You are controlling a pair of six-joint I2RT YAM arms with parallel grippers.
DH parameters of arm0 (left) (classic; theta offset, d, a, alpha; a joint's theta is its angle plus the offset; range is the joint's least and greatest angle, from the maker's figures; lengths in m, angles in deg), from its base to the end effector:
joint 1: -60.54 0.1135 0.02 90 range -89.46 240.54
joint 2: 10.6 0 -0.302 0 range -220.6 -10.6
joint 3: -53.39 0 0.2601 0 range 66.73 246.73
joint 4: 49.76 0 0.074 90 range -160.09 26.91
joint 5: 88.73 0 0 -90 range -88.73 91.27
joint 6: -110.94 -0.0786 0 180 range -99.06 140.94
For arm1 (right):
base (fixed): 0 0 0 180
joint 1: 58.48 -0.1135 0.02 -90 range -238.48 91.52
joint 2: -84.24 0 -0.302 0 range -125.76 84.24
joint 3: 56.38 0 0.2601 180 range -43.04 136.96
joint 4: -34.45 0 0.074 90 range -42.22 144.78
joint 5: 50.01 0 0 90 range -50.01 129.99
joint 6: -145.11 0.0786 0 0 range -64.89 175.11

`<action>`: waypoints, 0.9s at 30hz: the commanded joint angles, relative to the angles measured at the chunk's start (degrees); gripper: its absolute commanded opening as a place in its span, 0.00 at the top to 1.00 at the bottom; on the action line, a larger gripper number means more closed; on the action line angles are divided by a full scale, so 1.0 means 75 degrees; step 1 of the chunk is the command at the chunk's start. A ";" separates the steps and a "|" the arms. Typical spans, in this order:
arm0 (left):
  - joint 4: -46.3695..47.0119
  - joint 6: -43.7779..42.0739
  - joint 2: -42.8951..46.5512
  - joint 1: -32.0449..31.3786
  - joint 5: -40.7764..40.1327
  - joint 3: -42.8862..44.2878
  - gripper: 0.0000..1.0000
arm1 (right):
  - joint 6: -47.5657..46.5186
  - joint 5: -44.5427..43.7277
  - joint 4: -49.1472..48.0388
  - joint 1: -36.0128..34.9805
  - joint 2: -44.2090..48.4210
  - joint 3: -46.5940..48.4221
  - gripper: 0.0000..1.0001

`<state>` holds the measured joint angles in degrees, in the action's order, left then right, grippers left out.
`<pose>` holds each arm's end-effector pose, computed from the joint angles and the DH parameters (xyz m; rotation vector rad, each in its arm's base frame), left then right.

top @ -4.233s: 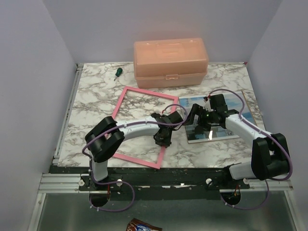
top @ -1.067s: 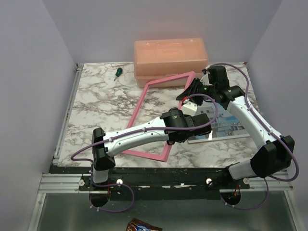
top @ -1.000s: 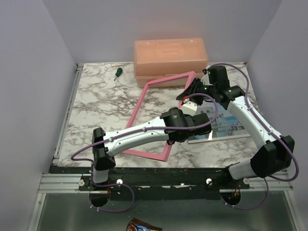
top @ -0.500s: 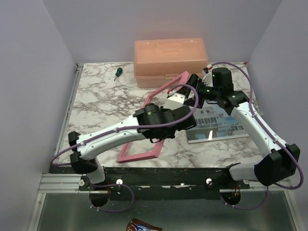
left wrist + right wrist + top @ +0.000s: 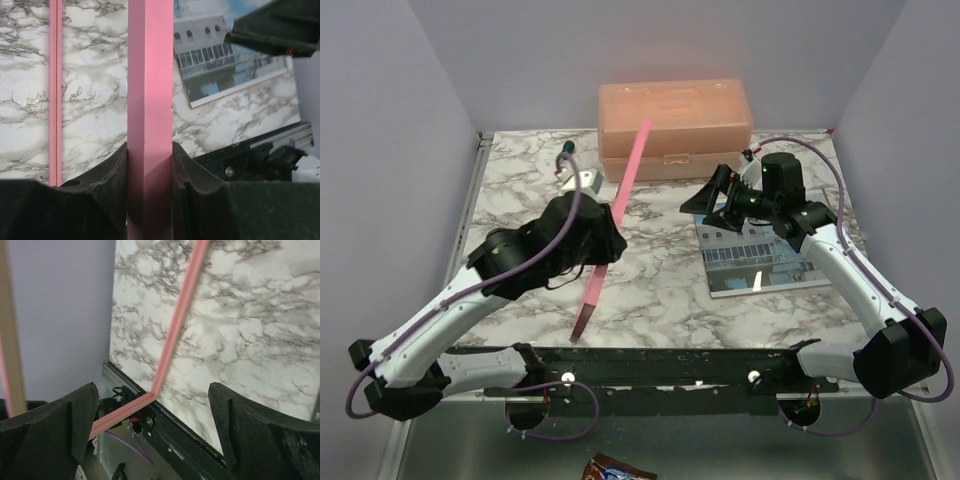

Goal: Put the photo into the frame
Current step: Turn over the photo frame at the center of the board.

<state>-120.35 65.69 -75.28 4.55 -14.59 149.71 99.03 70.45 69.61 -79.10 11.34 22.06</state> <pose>0.1457 -0.1775 0.4289 0.0728 2.2991 -0.6402 0.2792 0.1476 0.3572 0.1042 2.2514 1.2039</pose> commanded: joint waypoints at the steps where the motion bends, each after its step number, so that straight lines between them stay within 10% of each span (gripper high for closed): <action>1: 0.1095 0.0776 0.1273 0.0529 -0.0158 -0.0765 1.00 | -0.0459 -0.0125 0.0328 0.0043 -0.0195 -0.0396 0.00; 27: 0.2774 0.1337 0.3332 0.2992 0.2264 -0.3034 1.00 | -0.0486 -0.0083 -0.0658 -0.0461 -0.1384 -0.1439 0.00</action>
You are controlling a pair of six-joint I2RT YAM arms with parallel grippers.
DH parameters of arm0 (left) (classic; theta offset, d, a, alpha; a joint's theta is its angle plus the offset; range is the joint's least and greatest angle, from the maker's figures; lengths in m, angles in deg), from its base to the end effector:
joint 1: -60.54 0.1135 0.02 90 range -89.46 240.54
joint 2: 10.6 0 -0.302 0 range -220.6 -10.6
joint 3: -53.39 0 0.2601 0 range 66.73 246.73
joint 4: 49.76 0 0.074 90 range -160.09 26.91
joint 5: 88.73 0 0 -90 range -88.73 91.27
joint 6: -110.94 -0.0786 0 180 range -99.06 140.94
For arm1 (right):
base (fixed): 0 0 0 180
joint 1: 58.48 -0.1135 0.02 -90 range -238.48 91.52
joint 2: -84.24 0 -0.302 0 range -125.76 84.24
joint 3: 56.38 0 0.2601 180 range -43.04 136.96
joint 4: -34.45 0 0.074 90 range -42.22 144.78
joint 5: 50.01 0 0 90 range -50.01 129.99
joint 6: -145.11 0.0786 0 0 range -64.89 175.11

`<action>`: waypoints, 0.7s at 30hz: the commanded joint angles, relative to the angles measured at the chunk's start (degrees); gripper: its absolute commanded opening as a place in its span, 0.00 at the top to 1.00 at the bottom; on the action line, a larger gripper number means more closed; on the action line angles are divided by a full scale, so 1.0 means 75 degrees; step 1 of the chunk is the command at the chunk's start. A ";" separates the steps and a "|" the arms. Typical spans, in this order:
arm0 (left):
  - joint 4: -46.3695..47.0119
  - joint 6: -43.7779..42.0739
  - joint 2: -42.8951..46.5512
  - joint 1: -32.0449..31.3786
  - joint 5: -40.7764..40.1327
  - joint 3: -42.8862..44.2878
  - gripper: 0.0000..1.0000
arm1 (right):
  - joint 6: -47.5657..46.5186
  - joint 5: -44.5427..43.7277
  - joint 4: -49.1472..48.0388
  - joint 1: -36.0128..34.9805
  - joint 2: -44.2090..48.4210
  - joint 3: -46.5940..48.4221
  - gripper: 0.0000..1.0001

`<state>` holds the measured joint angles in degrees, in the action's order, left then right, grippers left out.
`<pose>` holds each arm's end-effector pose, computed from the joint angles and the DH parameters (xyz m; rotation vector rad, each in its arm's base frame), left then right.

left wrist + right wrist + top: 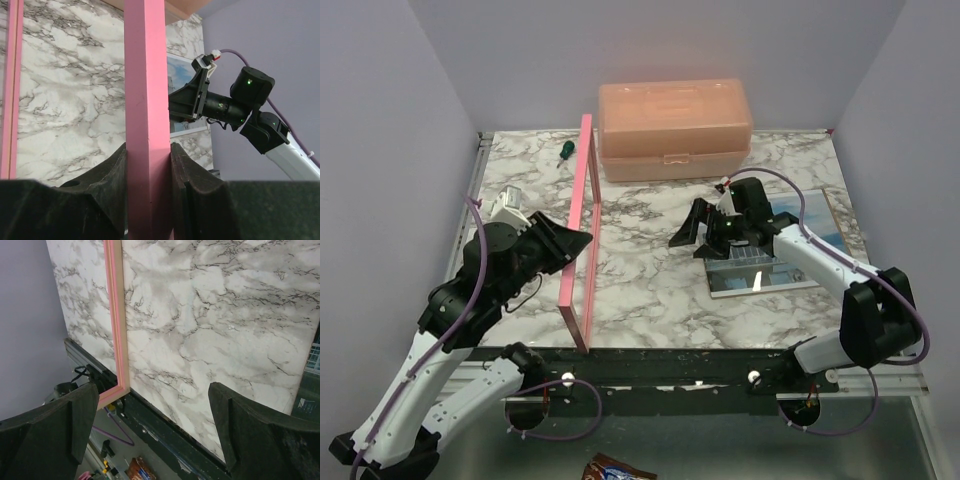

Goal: Put the photo into the frame
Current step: Turn over the photo frame at the center of the board.

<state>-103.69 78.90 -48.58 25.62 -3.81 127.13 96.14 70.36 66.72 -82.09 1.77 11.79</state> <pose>0.1169 -0.0731 0.4039 -0.4667 1.9653 -0.9979 0.2864 0.1686 0.2457 0.1135 2.5575 1.1257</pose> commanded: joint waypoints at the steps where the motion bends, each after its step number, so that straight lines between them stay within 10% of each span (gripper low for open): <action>1: 0.0655 -0.0431 -0.0360 0.0186 0.1009 0.0049 1.00 | -0.0101 -0.0087 -0.0275 -0.0062 -0.0112 -0.0068 0.00; 21: 0.3881 0.1211 -0.1140 0.0099 0.1807 -0.0611 1.00 | -0.0154 -0.0446 -0.0083 -0.0064 -0.0262 0.0085 0.00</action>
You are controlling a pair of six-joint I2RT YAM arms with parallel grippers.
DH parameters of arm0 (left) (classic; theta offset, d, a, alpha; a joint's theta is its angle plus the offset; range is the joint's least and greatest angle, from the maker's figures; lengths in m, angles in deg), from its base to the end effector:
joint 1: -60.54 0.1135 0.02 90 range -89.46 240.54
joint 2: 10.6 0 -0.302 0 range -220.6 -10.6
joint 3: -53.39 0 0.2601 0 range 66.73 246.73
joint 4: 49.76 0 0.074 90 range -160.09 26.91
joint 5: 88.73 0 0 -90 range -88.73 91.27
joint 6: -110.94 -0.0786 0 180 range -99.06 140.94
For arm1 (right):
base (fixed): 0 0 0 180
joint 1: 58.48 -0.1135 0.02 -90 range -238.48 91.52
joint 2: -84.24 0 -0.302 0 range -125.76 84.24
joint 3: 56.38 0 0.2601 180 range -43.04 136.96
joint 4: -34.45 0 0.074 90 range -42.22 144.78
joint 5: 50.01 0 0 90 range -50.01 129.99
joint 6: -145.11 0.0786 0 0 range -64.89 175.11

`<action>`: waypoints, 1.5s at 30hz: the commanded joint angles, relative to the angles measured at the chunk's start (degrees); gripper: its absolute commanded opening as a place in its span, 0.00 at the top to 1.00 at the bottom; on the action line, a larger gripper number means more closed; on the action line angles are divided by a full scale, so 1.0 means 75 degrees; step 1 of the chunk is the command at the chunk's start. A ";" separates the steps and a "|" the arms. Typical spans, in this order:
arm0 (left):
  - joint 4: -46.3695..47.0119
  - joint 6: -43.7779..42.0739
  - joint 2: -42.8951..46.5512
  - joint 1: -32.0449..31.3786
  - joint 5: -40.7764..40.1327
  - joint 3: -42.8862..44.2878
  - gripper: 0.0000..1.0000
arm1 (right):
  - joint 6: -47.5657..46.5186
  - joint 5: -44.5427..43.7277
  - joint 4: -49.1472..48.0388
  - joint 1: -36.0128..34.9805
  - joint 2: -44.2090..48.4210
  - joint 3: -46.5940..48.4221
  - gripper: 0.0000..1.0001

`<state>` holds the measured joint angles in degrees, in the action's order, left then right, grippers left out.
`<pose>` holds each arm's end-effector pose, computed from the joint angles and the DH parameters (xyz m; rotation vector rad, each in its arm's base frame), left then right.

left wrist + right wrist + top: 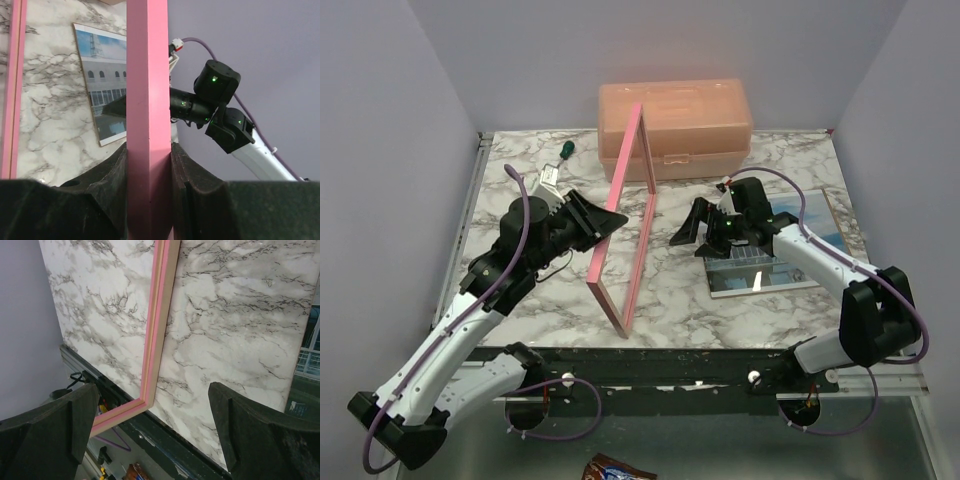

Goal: Put the photo into the frame
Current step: Turn over the photo frame at the center of the board.

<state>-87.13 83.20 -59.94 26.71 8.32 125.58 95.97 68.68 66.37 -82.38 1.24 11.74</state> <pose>0.1691 -0.1250 0.4055 -0.4032 1.9846 -1.2477 0.2886 0.1692 0.2423 0.1206 2.5586 1.0907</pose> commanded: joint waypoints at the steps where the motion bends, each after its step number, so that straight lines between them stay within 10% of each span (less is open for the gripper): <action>1: 0.1675 0.0710 0.0432 -0.0074 0.0056 -0.0496 1.00 | -0.0131 -0.0196 -0.0061 -0.0020 -0.0236 0.0079 0.00; 17: 0.0821 0.0793 0.1148 -0.0158 -0.0814 -0.1325 1.00 | -0.0212 -0.0558 -0.0282 -0.0427 -0.1096 0.0022 0.02; 32: -0.1974 -0.0780 0.1061 -0.0154 -0.1381 -0.0157 0.39 | -0.0219 -0.0666 -0.0451 -0.0654 -0.1472 -0.0153 0.03; 45: -0.3845 -0.1832 0.0300 -0.0153 -0.1804 0.0900 0.48 | -0.0301 -0.0718 -0.0524 -0.0657 -0.1501 -0.0354 0.03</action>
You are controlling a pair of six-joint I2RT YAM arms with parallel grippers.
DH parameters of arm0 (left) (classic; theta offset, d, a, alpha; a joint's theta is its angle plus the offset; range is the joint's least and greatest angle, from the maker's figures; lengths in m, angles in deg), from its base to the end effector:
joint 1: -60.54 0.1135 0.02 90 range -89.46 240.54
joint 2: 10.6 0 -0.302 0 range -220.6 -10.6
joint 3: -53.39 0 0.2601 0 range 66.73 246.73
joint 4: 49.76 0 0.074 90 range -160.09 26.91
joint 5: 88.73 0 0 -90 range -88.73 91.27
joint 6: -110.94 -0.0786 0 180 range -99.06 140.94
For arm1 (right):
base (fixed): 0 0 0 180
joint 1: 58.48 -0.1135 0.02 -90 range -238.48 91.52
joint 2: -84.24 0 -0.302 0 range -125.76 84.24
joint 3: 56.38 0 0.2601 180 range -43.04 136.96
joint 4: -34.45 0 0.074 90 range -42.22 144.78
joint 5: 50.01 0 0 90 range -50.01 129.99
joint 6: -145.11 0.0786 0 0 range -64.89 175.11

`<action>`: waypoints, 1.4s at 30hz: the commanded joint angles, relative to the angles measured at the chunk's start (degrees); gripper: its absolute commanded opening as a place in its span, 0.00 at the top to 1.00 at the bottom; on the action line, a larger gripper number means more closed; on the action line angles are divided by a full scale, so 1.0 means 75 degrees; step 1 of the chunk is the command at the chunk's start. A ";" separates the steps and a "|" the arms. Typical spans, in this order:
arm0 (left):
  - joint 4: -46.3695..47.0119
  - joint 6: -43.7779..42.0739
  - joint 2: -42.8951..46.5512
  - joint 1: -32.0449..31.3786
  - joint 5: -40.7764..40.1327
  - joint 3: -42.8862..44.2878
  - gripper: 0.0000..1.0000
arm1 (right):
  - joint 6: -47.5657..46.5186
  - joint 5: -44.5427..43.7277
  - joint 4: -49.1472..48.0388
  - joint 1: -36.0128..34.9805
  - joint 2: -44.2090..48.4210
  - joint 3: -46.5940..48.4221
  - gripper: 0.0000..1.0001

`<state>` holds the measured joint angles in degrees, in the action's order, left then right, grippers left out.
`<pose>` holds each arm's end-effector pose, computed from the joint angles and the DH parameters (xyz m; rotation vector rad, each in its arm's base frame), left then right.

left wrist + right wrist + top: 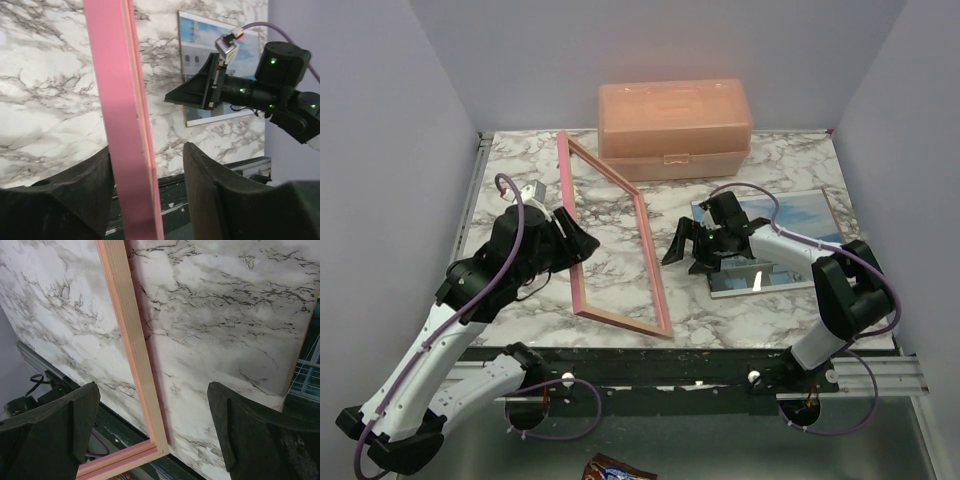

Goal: Put the photo into the frame
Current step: Turn over the photo frame at the center of the board.

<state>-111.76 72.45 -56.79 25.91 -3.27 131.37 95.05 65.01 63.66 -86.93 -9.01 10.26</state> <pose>0.1382 -0.0879 0.3918 -0.3733 2.1732 -0.8017 0.2930 0.1966 0.1784 0.0878 2.7302 0.9711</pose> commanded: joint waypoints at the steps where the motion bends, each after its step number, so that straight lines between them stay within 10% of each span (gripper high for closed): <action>1: -0.0578 -0.0397 -0.0148 -0.0046 -0.0245 0.0068 0.51 | -0.0198 -0.0266 -0.0146 -0.0056 -0.0151 -0.0158 0.03; 15: -0.0440 -0.0573 0.0082 0.0053 -0.0450 -0.1167 1.00 | -0.0659 -0.0938 0.0048 -0.0145 -0.0489 -0.0385 0.13; 31: -0.0079 -0.0517 0.0209 0.0252 -0.0201 -0.2033 1.00 | -0.0644 -0.1179 -0.0415 -0.0203 -0.0960 -0.0807 0.69; 37: -0.0322 -0.0671 0.0241 0.0269 -0.0408 -0.2010 0.69 | -0.0603 -0.1208 -0.0482 -0.0215 -0.1125 -0.0848 0.98; 42: -0.0535 -0.0830 0.0152 0.0279 -0.0621 -0.1998 0.40 | -0.0597 -0.1237 -0.0519 -0.0208 -0.1160 -0.0873 1.00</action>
<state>-113.46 68.01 -54.98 28.29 -8.03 116.94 89.37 60.50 57.72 -87.43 -13.38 6.39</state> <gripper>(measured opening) 0.493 0.097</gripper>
